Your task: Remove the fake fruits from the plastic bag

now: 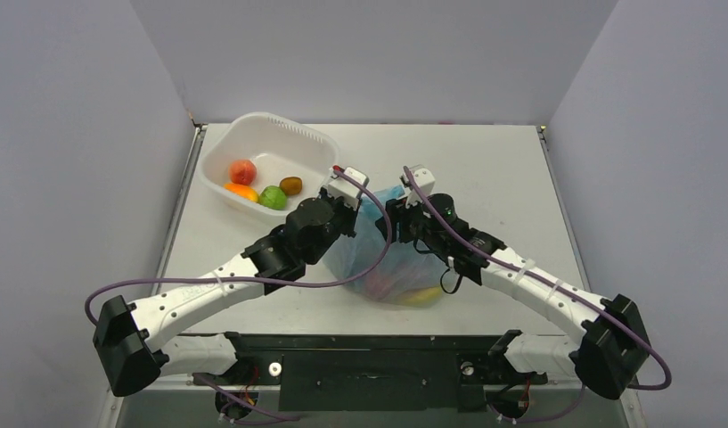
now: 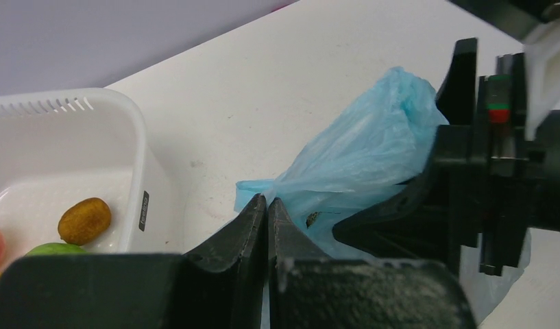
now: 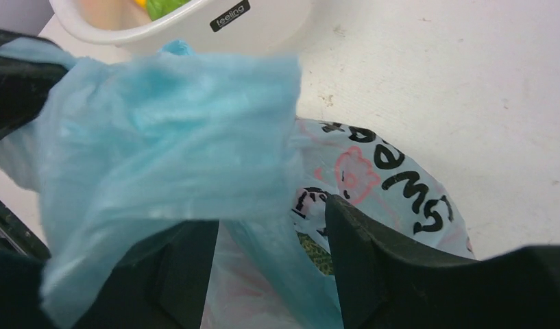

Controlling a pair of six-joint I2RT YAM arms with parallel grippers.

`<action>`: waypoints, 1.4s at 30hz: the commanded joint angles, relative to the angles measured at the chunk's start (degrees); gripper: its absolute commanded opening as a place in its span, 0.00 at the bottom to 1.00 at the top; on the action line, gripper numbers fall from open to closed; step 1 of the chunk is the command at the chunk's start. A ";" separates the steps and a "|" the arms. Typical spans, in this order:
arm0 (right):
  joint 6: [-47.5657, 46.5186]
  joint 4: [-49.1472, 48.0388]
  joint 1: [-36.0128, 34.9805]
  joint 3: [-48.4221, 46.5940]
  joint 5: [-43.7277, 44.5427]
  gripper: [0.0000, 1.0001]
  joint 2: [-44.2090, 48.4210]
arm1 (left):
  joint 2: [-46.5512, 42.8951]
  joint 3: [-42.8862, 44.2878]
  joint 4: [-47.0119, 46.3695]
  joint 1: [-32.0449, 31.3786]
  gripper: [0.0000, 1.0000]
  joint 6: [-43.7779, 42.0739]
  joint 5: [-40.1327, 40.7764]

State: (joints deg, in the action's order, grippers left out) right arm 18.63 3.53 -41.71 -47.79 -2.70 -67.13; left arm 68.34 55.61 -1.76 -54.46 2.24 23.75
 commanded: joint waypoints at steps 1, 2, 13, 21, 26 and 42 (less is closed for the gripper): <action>1.24 -6.89 -0.36 -5.02 0.23 0.50 -3.81 | -2.43 -0.18 -4.77 -0.62 0.00 -0.97 -0.21; 1.52 -7.07 -0.28 -5.97 1.73 0.43 -4.70 | -2.73 -0.25 -4.97 -0.71 0.00 -1.13 -0.02; 6.18 -6.65 7.69 -7.77 10.47 0.04 -0.92 | -9.21 -4.56 -9.89 -0.74 0.00 -0.91 11.86; 7.75 -3.97 13.27 -14.19 3.88 0.00 1.21 | -12.51 -6.69 -13.09 -0.74 0.00 -1.01 15.84; 9.26 -3.71 14.33 -17.48 0.57 0.00 1.22 | -12.67 -7.10 -13.46 -0.74 0.00 -0.83 16.10; 9.44 0.92 11.48 -8.88 -8.59 0.00 5.80 | -16.67 -0.71 10.40 -0.63 0.14 26.69 13.12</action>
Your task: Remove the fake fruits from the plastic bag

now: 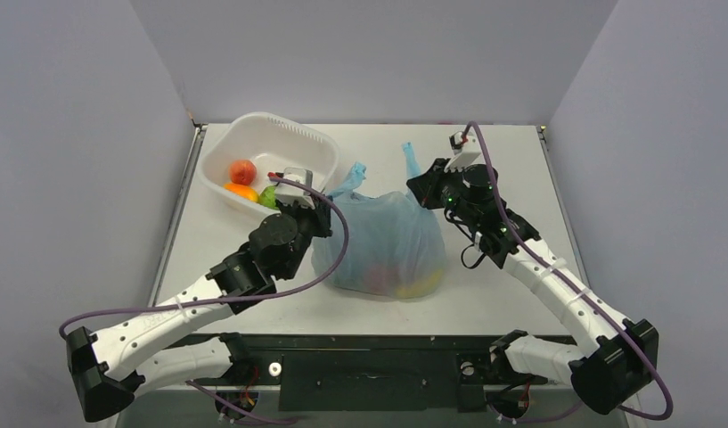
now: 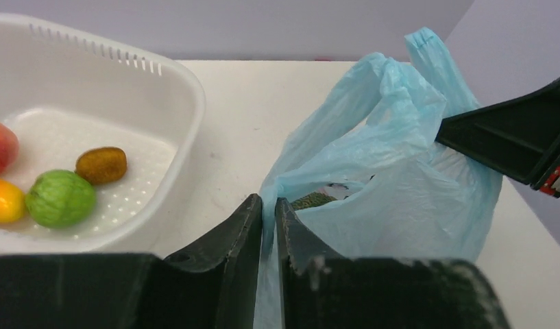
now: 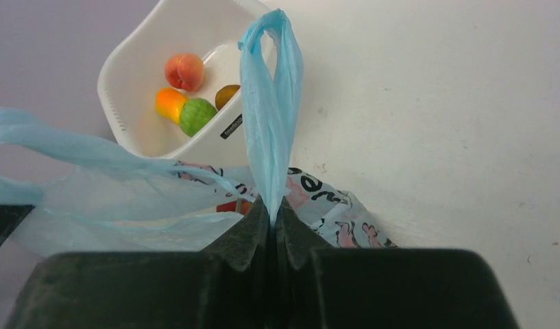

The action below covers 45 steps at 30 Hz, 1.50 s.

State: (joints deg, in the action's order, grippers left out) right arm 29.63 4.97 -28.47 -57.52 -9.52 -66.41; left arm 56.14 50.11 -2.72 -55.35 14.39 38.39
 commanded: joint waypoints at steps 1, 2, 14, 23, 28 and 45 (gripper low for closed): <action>-2.22 -0.20 -2.16 0.97 -1.87 0.00 5.51 | -6.18 4.53 13.28 0.30 0.20 16.24 -2.55; -2.52 0.48 -2.94 1.28 -1.89 0.00 6.25 | -8.14 4.33 16.65 0.32 0.31 19.46 -4.98; -6.44 2.06 -8.03 1.02 -4.25 0.00 6.57 | -9.46 17.01 37.47 0.51 0.97 15.71 -18.78; -5.96 2.81 -7.96 0.06 -3.17 0.01 6.31 | 9.38 35.06 48.93 0.90 0.97 6.91 -12.68; -2.38 5.25 -7.99 -1.35 -0.84 0.03 5.81 | 17.26 41.66 52.07 2.50 0.93 8.30 -5.62; -4.57 21.21 1.75 -27.74 4.81 0.00 -1.69 | 21.52 57.84 44.78 27.81 0.00 17.24 -37.71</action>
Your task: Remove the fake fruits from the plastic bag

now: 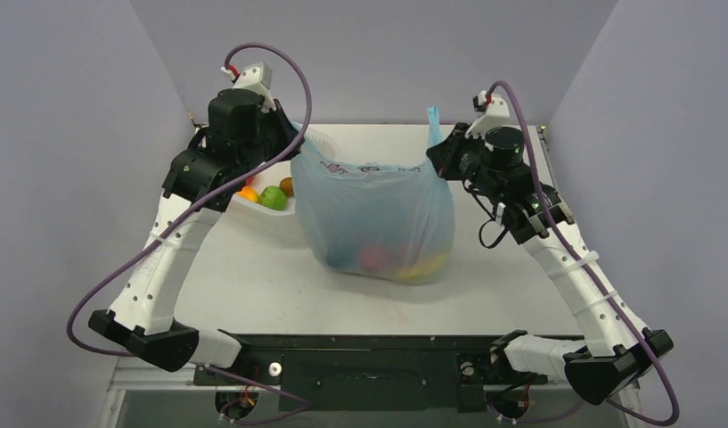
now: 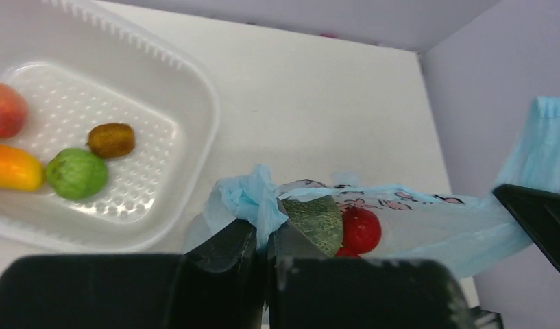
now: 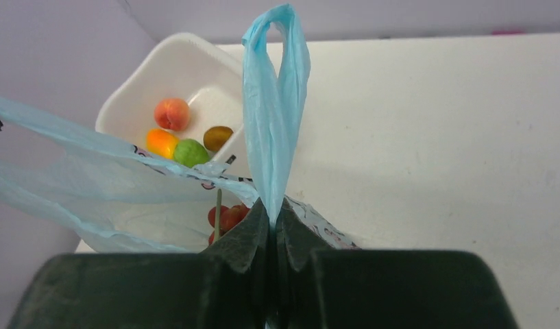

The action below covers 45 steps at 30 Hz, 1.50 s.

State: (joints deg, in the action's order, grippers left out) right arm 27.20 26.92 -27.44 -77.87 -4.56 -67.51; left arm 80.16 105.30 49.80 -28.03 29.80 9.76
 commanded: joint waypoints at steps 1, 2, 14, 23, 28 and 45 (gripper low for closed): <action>-2.23 -1.06 0.75 -7.12 -0.21 0.00 0.40 | -4.69 -0.92 -11.78 0.46 0.00 2.85 -12.12; -2.63 -1.73 0.57 -4.97 -0.41 0.00 2.32 | -6.22 -3.45 -14.26 0.51 0.00 4.55 -15.12; 5.31 0.28 0.54 27.44 -1.45 0.02 24.19 | -28.98 -49.06 -28.92 -1.03 0.00 19.69 -24.04; 8.60 4.82 0.37 40.76 5.17 0.20 35.09 | -38.69 -59.70 -26.17 -1.61 0.00 23.11 -24.46; 13.18 8.27 0.10 42.70 6.98 0.39 40.05 | -41.86 -64.55 -26.85 -2.44 0.00 24.45 -25.47; 2.93 18.68 -6.22 6.45 1.74 0.62 26.14 | -45.65 -70.64 -25.21 -2.64 0.00 25.00 -26.31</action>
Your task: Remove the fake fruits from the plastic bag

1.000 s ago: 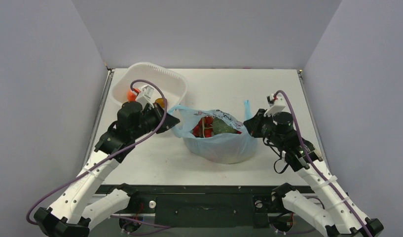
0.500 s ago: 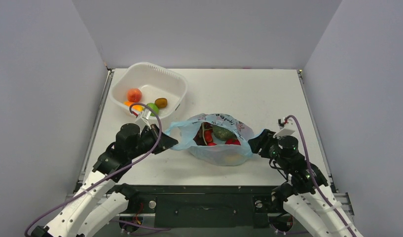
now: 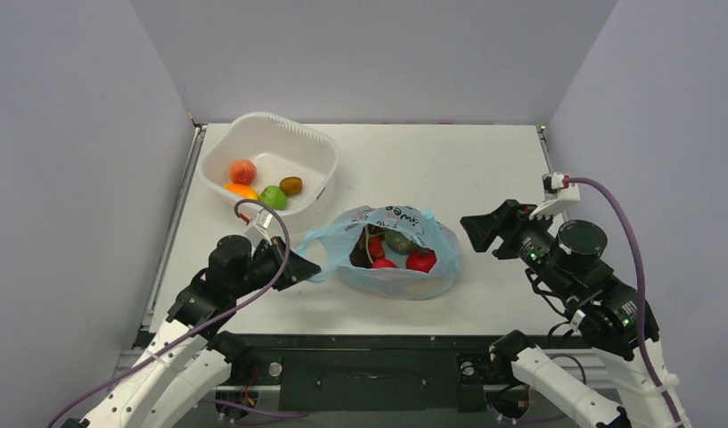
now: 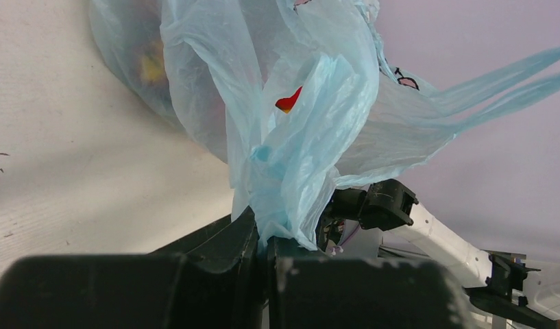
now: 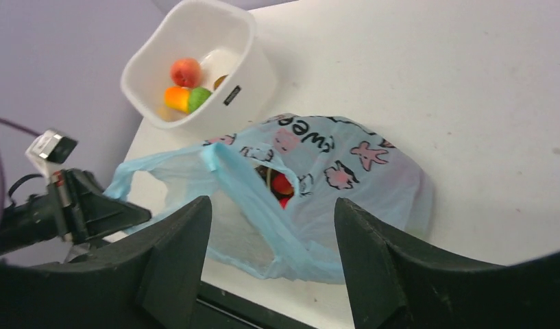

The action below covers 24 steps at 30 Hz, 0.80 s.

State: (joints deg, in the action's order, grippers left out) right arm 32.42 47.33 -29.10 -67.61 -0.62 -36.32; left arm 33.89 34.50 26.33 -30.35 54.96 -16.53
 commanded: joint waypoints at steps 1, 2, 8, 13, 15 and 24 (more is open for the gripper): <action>-2.46 -3.33 -6.27 -4.39 -1.93 0.63 -7.51 | 1.08 0.44 -1.70 -0.33 0.00 -0.54 0.09; -2.70 -4.80 -9.69 -5.43 -1.18 0.63 -8.98 | 1.88 0.59 -1.66 -0.33 0.00 -0.97 0.23; -3.89 -12.94 -26.27 -7.45 6.80 0.59 -22.12 | 3.13 1.47 -0.63 -0.41 0.00 -2.65 1.81; -4.04 -17.55 -30.59 -1.68 10.25 0.44 -28.91 | 3.37 1.54 0.16 -0.41 0.00 -3.83 3.11; -5.56 -19.25 -32.70 1.77 16.33 0.42 -31.09 | 3.61 1.53 0.54 -0.35 0.00 -4.43 3.67; -3.43 -27.12 -35.26 17.14 26.78 0.35 -35.59 | 2.66 3.72 10.51 -0.25 0.00 -8.87 13.66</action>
State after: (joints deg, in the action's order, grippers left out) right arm 27.33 27.20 -63.75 -55.11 21.17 -72.38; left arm 37.54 34.89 31.11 -30.35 49.04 -10.04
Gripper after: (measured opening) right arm 0.368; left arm 0.003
